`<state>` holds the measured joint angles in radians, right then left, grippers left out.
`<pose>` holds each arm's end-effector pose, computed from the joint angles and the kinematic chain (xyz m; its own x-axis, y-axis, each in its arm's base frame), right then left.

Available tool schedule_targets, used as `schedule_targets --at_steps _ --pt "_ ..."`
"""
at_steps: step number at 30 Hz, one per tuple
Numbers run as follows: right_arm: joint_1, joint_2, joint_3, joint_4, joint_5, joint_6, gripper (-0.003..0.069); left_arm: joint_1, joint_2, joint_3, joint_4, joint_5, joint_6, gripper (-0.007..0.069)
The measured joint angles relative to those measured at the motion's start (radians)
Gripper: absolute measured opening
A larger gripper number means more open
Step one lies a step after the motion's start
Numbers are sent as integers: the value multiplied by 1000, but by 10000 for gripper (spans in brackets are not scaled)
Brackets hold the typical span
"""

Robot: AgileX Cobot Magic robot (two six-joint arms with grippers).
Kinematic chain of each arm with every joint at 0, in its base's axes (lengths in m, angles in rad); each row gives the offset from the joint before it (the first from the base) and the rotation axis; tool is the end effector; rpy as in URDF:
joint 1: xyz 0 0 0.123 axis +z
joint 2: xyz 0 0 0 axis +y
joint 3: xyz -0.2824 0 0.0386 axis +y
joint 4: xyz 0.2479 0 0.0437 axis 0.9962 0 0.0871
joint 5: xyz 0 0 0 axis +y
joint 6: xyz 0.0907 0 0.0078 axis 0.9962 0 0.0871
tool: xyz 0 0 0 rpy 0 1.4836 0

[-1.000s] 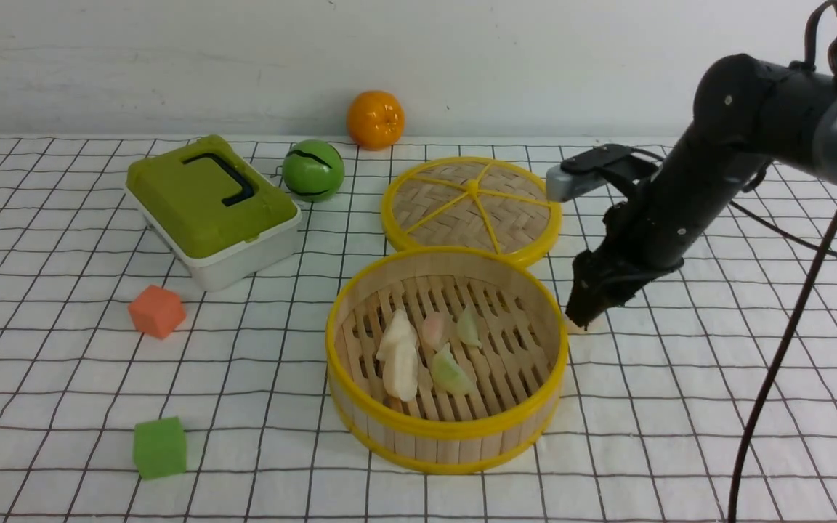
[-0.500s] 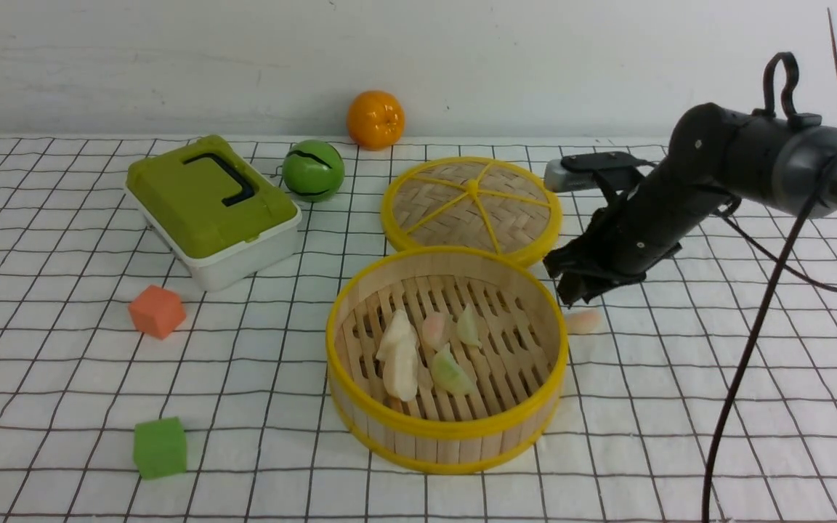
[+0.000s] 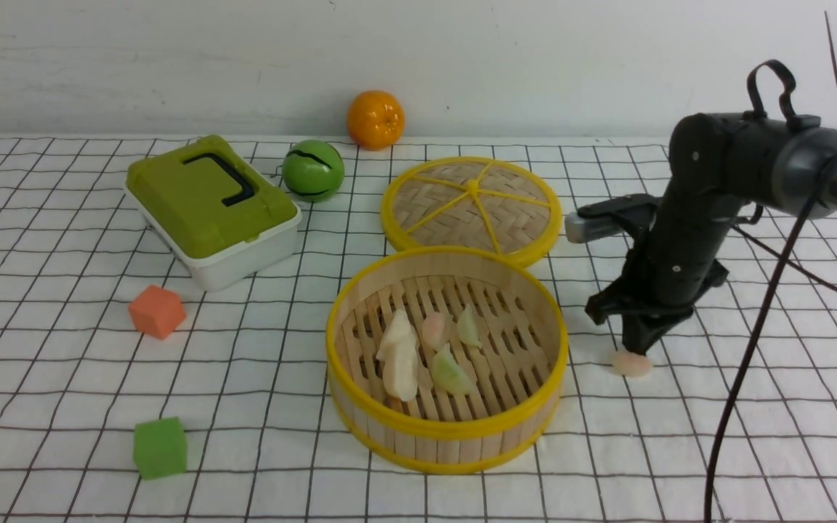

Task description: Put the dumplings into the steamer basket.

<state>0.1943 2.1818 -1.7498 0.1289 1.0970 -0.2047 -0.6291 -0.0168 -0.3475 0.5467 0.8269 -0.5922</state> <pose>0.4384 0.0969 0.1784 -0.9323 -0.3304 -0.1471 -0.3456 0.9338 0.0930 0.0314 0.0203 0.2613 -0.2812 -0.0238 -0.9594 0.1956 0.9773 -0.0816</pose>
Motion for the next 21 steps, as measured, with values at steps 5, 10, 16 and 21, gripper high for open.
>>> schedule_targets --at_steps 5,10,16,21 --pt "-4 -71 0 2 40 -126 38 0 0 0 0 0 0 60" --pt "-4 -97 -1 26 113 -304 125 0 0 0 0 0 0 62" --pt "-4 -81 6 27 113 -350 372 0 0 0 0 0 0 70" --pt "-4 -25 6 25 98 -394 436 0 0 0 0 0 0 74"
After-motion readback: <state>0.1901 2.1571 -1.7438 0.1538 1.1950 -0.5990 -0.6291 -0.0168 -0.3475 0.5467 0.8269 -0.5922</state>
